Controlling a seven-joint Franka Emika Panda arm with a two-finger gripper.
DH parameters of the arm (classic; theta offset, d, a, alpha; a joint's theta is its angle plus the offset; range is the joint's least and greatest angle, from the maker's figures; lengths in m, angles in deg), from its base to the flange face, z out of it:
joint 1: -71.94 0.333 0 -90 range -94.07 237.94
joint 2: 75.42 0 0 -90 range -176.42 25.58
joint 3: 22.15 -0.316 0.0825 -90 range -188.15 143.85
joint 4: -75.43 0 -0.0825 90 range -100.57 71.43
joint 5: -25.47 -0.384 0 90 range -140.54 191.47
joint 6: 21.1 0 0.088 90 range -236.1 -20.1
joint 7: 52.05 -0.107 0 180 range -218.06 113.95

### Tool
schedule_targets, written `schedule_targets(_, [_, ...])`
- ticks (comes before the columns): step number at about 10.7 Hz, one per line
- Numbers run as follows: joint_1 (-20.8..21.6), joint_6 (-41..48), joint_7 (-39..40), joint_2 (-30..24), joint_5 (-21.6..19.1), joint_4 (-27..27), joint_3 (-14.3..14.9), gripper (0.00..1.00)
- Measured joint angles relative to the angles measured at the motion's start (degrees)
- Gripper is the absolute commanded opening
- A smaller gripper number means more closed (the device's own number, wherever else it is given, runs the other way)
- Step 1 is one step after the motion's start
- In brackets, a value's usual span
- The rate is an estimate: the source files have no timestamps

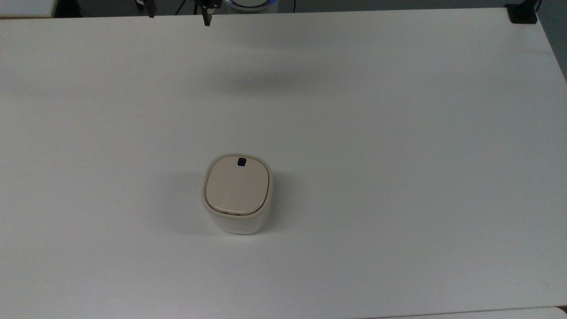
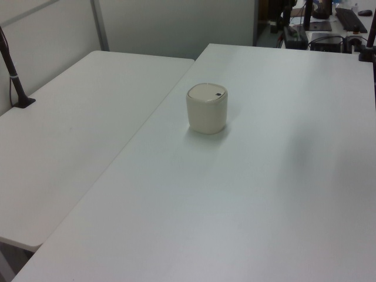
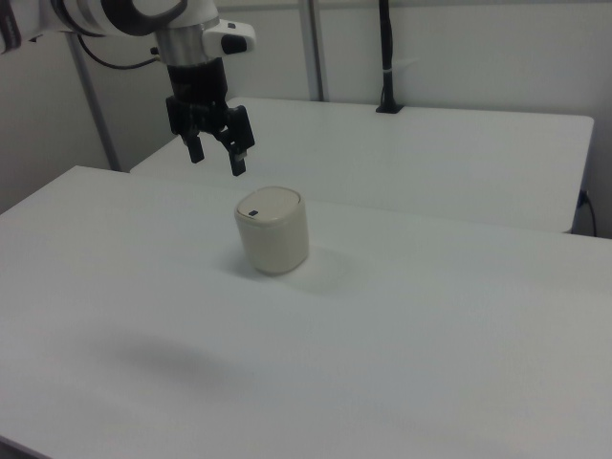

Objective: Open the trash bin

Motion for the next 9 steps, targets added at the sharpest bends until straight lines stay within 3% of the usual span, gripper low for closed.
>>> schedule_targets(4, [0.0,0.0,0.0,0.1,0.0,0.0,0.0,1.00])
schedule_targets(7, [0.0,0.0,0.0,0.3,0.0,-0.1,0.0,0.80])
schedule_targets(9, [0.2,-0.5,0.0,0.7,0.0,-0.1,-0.1,0.60])
